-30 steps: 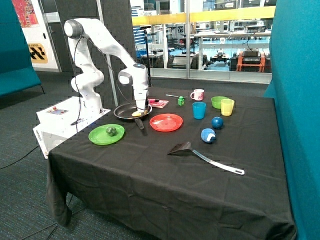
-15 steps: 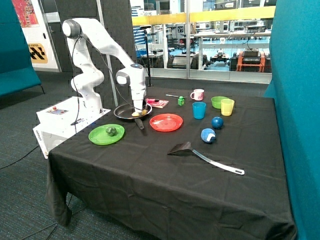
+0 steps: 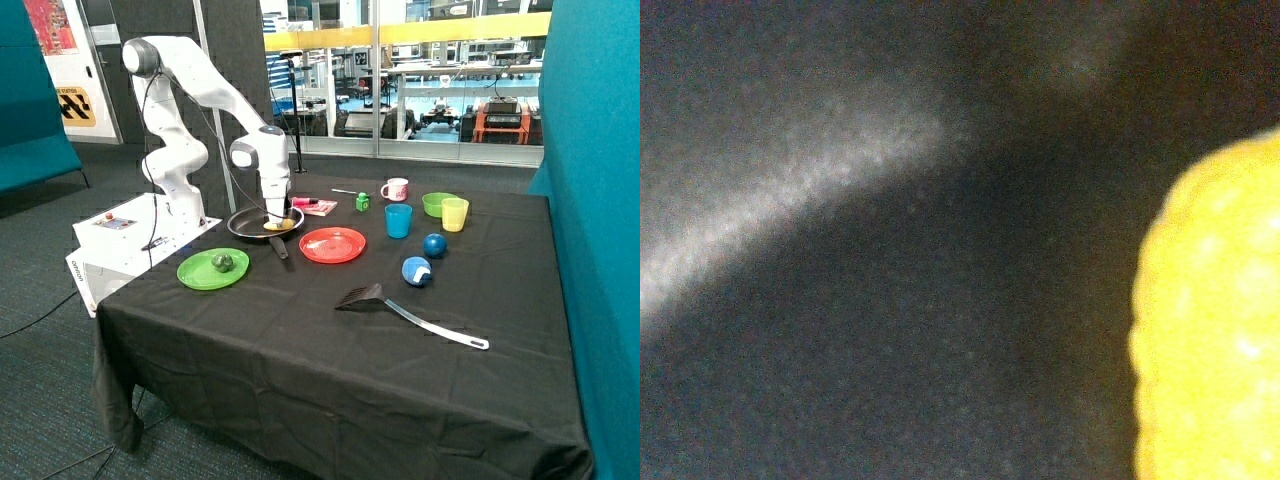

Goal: Serve the vegetables in different plates

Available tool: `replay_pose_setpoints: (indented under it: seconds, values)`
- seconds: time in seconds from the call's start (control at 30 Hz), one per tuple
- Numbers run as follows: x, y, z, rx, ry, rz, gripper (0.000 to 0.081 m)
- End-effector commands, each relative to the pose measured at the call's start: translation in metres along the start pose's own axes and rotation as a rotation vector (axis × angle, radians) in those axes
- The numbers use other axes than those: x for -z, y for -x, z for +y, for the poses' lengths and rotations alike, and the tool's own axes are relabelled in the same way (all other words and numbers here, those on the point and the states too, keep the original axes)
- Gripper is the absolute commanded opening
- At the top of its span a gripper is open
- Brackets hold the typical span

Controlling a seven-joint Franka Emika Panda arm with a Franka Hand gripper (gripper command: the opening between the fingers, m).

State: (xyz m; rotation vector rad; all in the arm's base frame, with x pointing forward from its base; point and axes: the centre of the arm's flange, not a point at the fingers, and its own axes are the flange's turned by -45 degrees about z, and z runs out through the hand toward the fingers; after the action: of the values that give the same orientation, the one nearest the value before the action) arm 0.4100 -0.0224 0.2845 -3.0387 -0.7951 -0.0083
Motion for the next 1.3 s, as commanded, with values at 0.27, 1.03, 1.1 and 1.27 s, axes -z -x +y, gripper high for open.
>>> replay_pose_setpoints:
  seconds: [0.27,1.03,1.1,1.27]
  values:
    - [0.003,0.01,0.01,-0.004,-0.0008,-0.0053,0.0]
    - [0.067,-0.023,0.02,-0.086,-0.0006,-0.0053,0.0]
    - [0.071,-0.029,0.023,-0.122,-0.0005,-0.0053,0.0]
    - [0.076,-0.045,0.033,-0.195,-0.0003,-0.0053,0.0]
